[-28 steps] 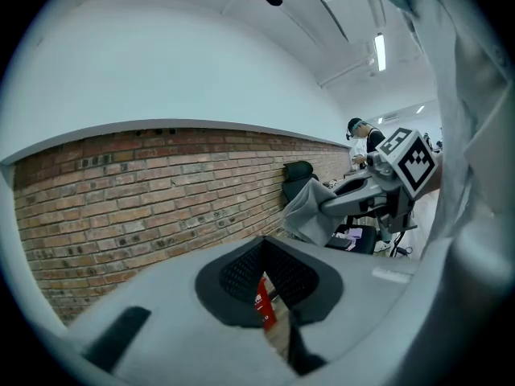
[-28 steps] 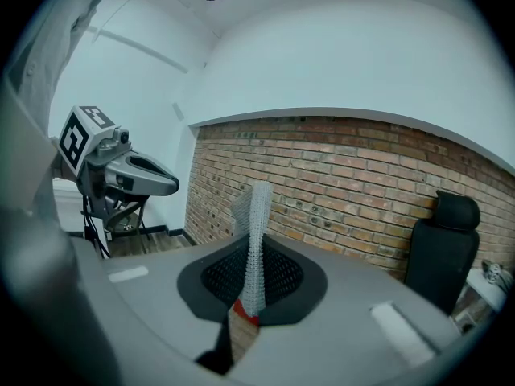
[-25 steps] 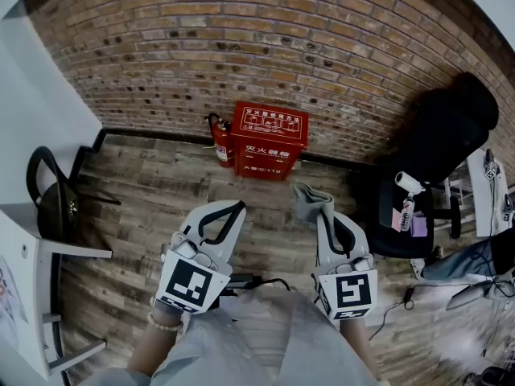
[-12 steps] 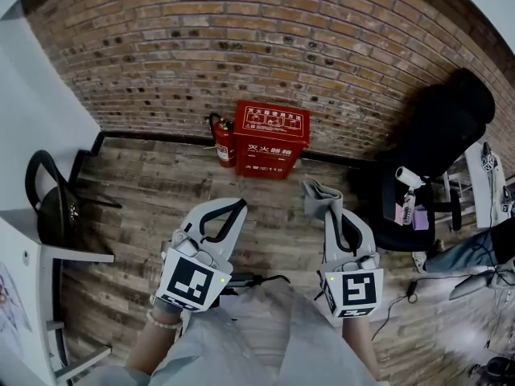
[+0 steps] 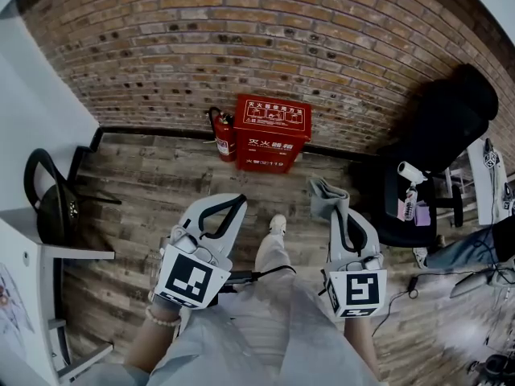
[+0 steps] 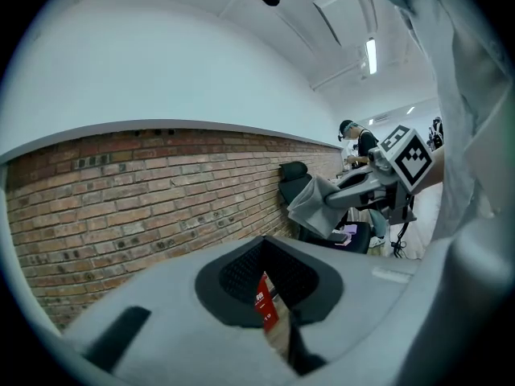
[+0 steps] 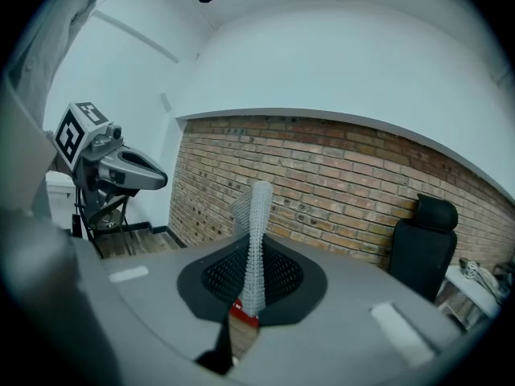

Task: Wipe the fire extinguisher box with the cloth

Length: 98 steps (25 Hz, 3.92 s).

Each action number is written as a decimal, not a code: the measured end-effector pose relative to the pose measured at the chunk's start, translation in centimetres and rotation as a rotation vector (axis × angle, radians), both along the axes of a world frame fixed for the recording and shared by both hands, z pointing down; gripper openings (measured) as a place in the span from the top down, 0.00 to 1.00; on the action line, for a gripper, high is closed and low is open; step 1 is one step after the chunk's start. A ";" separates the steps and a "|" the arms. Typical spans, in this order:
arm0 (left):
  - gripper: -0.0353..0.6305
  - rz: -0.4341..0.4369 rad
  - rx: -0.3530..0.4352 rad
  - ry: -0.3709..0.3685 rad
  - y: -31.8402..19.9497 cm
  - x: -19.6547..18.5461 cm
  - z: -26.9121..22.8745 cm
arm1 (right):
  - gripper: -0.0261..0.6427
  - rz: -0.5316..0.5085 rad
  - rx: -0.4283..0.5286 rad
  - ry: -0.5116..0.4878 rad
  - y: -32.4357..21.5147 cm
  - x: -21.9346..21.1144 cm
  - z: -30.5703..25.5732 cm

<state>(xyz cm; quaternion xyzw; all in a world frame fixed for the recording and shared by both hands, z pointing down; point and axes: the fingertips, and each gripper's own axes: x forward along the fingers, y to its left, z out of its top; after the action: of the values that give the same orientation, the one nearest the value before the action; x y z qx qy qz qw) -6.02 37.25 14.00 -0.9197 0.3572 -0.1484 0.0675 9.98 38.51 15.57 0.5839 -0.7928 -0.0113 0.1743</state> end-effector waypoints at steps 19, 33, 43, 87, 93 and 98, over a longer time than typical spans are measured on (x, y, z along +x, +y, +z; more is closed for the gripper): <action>0.95 -0.083 -0.013 -0.014 -17.6 6.2 2.1 | 0.93 -0.166 -0.058 -0.031 -20.7 4.3 3.7; 0.95 -0.182 -0.043 -0.044 -28.2 9.7 2.4 | 0.93 -0.288 -0.120 -0.031 -32.3 6.4 4.8; 0.95 -0.229 -0.069 -0.050 -29.8 9.2 2.8 | 0.93 -0.306 -0.155 -0.048 -33.3 6.4 6.0; 0.95 -0.368 -0.195 -0.009 -40.5 -3.2 16.9 | 0.93 -0.456 -0.252 0.087 -46.0 -5.6 20.3; 0.95 -0.396 -0.208 -0.001 -41.8 -5.1 19.8 | 0.93 -0.472 -0.264 0.080 -48.2 -8.2 23.4; 0.95 -0.420 -0.219 0.019 -42.6 -6.4 21.9 | 0.93 -0.483 -0.284 0.080 -49.7 -10.3 26.0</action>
<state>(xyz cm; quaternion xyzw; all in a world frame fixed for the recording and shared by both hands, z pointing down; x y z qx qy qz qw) -12.46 -5.32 35.93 -0.8284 0.5231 -0.1885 -0.0682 -0.30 -11.21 41.56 0.3468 -0.8951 0.0356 0.2779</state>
